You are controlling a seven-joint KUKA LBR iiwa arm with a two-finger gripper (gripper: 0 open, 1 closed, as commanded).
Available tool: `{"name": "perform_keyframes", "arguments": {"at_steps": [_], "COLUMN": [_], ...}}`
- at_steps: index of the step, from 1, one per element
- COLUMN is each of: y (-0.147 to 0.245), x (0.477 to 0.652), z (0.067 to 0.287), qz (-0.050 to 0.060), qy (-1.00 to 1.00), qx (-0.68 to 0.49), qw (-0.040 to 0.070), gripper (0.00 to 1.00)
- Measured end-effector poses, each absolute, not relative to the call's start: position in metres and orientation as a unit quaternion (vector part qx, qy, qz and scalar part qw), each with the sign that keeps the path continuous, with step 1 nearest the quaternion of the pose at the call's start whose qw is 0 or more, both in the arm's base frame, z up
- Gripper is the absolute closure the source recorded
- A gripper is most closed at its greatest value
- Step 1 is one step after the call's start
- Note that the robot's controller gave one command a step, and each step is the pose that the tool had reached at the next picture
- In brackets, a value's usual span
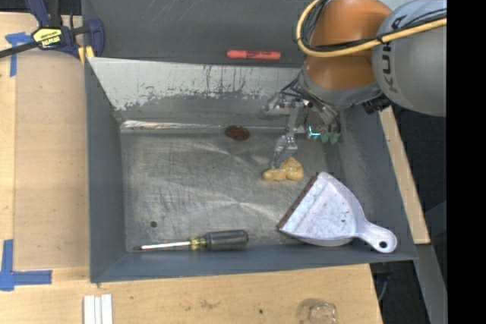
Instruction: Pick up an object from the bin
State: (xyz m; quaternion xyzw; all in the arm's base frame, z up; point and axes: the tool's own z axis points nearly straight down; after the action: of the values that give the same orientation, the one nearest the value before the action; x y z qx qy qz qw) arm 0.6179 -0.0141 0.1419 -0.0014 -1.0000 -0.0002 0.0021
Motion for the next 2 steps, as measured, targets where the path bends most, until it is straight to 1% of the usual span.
{"name": "perform_keyframes", "arguments": {"at_steps": [1,2], "y": [-0.0141,-0.0132], "x": [0.6183,0.6144], "z": [0.144,0.1443], "qz": [0.0,0.0], "qy": [-1.0,-1.0], "qx": [-0.001,0.028], "qw": [0.001,-0.002], "gripper": [0.0,0.0]}}
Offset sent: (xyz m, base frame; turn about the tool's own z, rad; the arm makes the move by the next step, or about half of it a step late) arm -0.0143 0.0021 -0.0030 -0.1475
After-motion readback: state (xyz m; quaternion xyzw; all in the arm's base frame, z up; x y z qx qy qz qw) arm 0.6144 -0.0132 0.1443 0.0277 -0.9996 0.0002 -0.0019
